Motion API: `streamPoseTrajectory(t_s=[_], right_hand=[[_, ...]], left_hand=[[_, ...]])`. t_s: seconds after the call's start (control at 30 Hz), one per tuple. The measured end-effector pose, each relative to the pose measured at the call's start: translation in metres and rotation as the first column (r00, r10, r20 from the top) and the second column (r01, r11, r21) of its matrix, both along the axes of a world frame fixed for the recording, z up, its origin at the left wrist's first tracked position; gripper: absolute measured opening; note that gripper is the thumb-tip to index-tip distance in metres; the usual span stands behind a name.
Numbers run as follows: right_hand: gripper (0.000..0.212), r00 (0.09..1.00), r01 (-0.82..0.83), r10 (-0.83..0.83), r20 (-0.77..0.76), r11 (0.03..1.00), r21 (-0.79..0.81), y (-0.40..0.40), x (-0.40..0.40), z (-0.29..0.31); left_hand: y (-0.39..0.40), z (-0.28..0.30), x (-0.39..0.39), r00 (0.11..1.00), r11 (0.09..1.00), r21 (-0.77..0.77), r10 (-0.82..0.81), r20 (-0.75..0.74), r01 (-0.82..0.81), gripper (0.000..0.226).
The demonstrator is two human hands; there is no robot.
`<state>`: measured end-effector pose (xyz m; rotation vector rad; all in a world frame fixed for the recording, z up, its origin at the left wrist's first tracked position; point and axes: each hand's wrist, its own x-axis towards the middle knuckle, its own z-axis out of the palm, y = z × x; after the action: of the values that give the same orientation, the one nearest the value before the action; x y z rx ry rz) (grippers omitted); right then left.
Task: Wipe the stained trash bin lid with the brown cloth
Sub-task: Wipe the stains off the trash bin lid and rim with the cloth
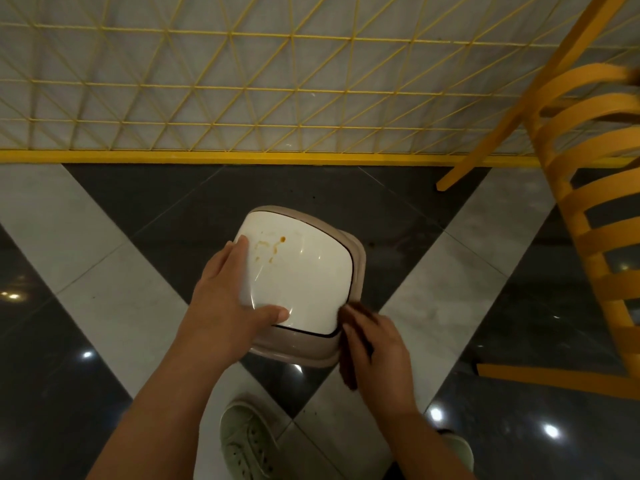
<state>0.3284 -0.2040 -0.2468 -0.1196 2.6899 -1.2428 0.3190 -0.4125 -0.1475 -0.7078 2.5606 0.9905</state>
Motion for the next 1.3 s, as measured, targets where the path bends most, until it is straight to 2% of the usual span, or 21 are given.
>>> streamPoseTrajectory(t_s=[0.07, 0.2, 0.33, 0.4, 0.5, 0.63, 0.73, 0.83, 0.93, 1.03, 1.1, 1.17, 1.23, 1.3], right_hand=[[0.032, 0.999, 0.005, -0.002, -0.052, 0.998, 0.058, -0.002, -0.027, -0.003], [0.031, 0.998, 0.049, -0.046, -0.047, 0.996, 0.071, -0.006, -0.044, -0.004], [0.037, 0.996, -0.087, 0.087, 0.002, 0.996, 0.005, 0.006, 0.000, 0.002], [0.040, 0.986, -0.161, 0.163, -0.036, 0.986, 0.040, 0.016, 0.007, 0.006], [0.034, 0.968, -0.224, 0.236, -0.081, 0.965, 0.138, 0.023, -0.018, 0.004], [0.029, 0.999, -0.040, 0.042, -0.025, 0.995, 0.092, 0.009, -0.034, 0.003], [0.029, 0.998, -0.068, 0.069, -0.006, 0.996, 0.052, 0.008, -0.005, 0.010], [0.032, 0.992, -0.124, 0.124, -0.005, 0.992, 0.037, 0.014, 0.016, 0.013], [0.032, 0.991, -0.133, 0.132, 0.014, 0.990, 0.056, 0.010, 0.011, 0.022], [0.033, 0.999, 0.046, -0.045, 0.030, 0.998, -0.037, 0.003, -0.005, 0.043], [0.033, 0.981, 0.189, -0.176, 0.083, 0.963, -0.191, -0.006, -0.019, 0.061], [0.032, 0.971, 0.235, -0.211, 0.110, 0.922, -0.307, -0.018, -0.033, 0.080], [0.031, 0.979, 0.203, -0.189, 0.074, 0.923, -0.326, -0.029, -0.045, 0.087], [0.034, 0.996, 0.090, -0.094, -0.003, 0.963, -0.255, -0.040, -0.048, 0.087]], left_hand=[[0.000, -0.002, 0.000, 1.000, 1.000, 0.004, 0.001, 0.001, -0.001, 0.111], [0.001, -0.003, -0.001, 1.000, 1.000, 0.022, 0.019, 0.002, -0.019, 0.112], [0.000, -0.005, -0.002, 1.000, 1.000, 0.027, 0.006, -0.007, -0.006, 0.113], [0.002, -0.004, -0.002, 1.000, 0.999, 0.042, -0.014, -0.011, 0.015, 0.112], [0.003, -0.006, -0.002, 1.000, 0.998, 0.053, -0.019, -0.020, 0.020, 0.113], [0.001, -0.010, -0.002, 1.000, 0.998, 0.063, -0.001, -0.028, 0.003, 0.114], [0.002, -0.009, -0.002, 0.999, 0.999, 0.045, 0.014, -0.034, -0.013, 0.117], [0.003, -0.005, 0.000, 0.993, 0.995, -0.048, 0.078, -0.085, -0.083, 0.118], [0.003, 0.001, 0.004, 0.978, 0.974, -0.175, 0.111, -0.179, -0.143, 0.109], [-0.001, 0.002, 0.007, 0.975, 0.958, -0.246, 0.102, -0.197, -0.150, 0.104], [-0.003, 0.001, 0.009, 0.980, 0.963, -0.233, 0.094, -0.174, -0.134, 0.100], [-0.006, -0.001, 0.011, 0.993, 0.976, -0.201, 0.067, -0.102, -0.086, 0.098], [-0.008, -0.002, 0.012, 0.999, 0.983, -0.178, 0.032, -0.017, -0.034, 0.101], [-0.010, -0.003, 0.013, 1.000, 0.988, -0.155, 0.020, 0.008, -0.018, 0.103]])
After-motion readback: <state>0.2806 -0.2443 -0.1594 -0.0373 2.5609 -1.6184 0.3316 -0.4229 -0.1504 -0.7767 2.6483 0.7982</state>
